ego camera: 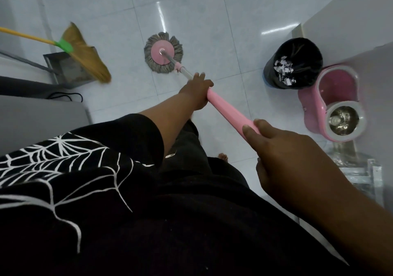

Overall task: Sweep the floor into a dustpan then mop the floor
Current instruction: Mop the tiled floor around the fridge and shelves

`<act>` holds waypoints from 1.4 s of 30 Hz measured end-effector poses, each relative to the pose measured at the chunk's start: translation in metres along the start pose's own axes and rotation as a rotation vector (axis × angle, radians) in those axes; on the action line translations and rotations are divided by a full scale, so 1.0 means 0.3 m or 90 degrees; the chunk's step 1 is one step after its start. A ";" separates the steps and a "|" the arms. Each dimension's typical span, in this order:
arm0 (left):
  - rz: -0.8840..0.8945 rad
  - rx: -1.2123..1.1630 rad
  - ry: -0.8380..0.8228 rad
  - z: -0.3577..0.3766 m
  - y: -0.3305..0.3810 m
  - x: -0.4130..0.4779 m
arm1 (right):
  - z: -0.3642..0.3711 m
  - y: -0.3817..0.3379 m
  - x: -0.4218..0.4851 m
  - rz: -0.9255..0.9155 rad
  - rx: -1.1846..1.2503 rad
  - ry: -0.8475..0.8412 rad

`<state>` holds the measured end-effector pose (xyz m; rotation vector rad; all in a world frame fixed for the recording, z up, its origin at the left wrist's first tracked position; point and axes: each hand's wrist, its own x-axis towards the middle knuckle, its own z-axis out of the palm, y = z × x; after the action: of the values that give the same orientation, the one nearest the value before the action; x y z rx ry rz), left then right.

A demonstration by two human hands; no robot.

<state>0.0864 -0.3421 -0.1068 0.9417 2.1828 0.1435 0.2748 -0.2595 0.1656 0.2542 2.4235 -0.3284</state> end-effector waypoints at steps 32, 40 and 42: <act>0.136 -0.070 0.014 0.119 0.175 -0.180 | 0.107 0.106 -0.207 0.037 -0.001 0.015; 0.157 -0.062 0.014 0.236 0.207 -0.240 | 0.173 0.086 -0.297 0.018 0.008 -0.002; 0.171 -0.055 0.019 0.219 0.190 -0.227 | 0.153 0.089 -0.282 0.026 0.013 0.013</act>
<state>0.1949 -0.3580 -0.0929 1.1862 2.0507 0.3794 0.3734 -0.2560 0.1817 0.3167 2.4334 -0.3349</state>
